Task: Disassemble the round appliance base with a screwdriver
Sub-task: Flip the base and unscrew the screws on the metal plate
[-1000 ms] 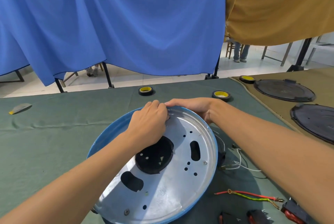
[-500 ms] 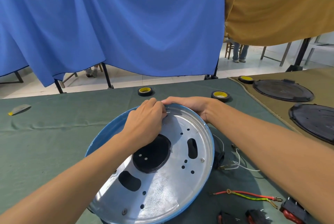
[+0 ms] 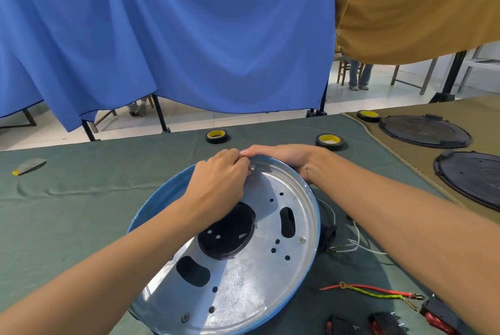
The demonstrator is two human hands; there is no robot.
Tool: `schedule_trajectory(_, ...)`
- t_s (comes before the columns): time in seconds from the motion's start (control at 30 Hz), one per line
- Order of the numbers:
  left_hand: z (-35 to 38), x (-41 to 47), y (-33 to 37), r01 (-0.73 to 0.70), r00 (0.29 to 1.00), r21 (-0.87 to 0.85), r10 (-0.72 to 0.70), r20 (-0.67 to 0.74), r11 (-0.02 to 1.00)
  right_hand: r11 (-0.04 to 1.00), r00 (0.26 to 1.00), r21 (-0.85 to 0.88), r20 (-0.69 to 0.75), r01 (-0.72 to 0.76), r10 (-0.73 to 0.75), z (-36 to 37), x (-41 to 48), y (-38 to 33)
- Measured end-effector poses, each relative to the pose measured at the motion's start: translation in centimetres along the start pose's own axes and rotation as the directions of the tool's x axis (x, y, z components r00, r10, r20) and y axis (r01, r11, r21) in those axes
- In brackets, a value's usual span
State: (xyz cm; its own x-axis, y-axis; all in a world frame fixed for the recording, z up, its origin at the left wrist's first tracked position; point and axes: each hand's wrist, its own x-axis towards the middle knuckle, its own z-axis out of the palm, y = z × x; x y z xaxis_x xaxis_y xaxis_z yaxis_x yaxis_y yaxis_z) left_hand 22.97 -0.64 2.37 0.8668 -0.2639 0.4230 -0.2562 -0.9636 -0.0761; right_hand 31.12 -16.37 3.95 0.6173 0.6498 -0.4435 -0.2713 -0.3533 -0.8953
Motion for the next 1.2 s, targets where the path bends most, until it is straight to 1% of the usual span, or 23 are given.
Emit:
schedule_trajectory(0.07, 0.0, 0.0, 0.4, 0.013, 1.0, 0.052, -0.013, -0.003, 0.999, 1.0, 1.0, 0.021, 0.008, 0.012, -0.012, 0.0, 0.0, 0.0)
schedule_trajectory(0.17, -0.3, 0.1, 1.3, 0.081, 0.997, 0.091, -0.082, 0.009, 0.993, 0.999, 1.0, 0.034, 0.024, 0.016, -0.017, 0.2, -0.1, -0.2)
schedule_trajectory(0.33, -0.7, 0.3, 2.8, 0.244, 0.969, 0.068, -0.245, 0.017, 0.968, 1.0, 1.0, 0.013, -0.006, 0.013, -0.013, 0.6, -0.4, -0.5)
schedule_trajectory(0.4, -0.7, 0.3, 3.3, 0.262, 0.964, 0.075, -0.265, 0.028, 0.962, 1.0, 1.0, 0.006, -0.013, 0.008, -0.008, 0.6, -0.5, -0.5)
schedule_trajectory(0.47, -0.7, 0.3, 3.1, 0.248, 0.968, 0.072, -0.25, 0.02, 0.966, 1.0, 1.0, -0.004, -0.028, -0.001, 0.001, 0.5, -0.5, -0.4)
schedule_trajectory(0.53, -0.8, 0.3, 2.3, 0.207, 0.978, 0.018, -0.206, -0.01, 0.978, 1.0, 0.999, -0.014, -0.038, 0.005, -0.006, 0.2, -0.5, -0.3)
schedule_trajectory(0.7, -0.9, -0.1, -0.4, 0.02, 1.0, -0.127, -0.021, -0.009, 0.992, 0.999, 1.0, -0.036, -0.02, 0.02, -0.021, -0.1, -0.5, -0.5)
schedule_trajectory(0.8, -0.9, 0.2, -1.1, -0.002, 1.0, -0.186, -0.001, -0.016, 0.983, 0.999, 1.0, -0.039, -0.009, 0.015, -0.015, -0.1, -0.4, -0.5)
schedule_trajectory(0.9, -0.5, 0.5, -1.1, -0.038, 0.999, -0.115, 0.04, 0.018, 0.993, 0.999, 0.999, -0.053, -0.039, 0.0, -0.002, -0.1, -0.3, -0.3)
schedule_trajectory(1.03, 0.0, 0.7, -0.3, 0.009, 1.0, -0.087, -0.009, -0.004, 0.996, 0.998, 0.999, -0.056, -0.047, 0.001, -0.003, -0.2, -0.4, -0.2)
schedule_trajectory(1.13, -0.1, 0.5, -0.5, -0.007, 1.0, -0.198, 0.003, -0.022, 0.98, 0.998, 1.0, -0.056, -0.03, 0.006, -0.007, -0.2, -0.4, -0.2)
schedule_trajectory(1.2, -0.5, 0.3, -0.9, -0.062, 0.998, -0.259, 0.059, -0.016, 0.964, 0.998, 0.999, -0.056, -0.035, -0.003, 0.001, -0.2, -0.4, -0.2)
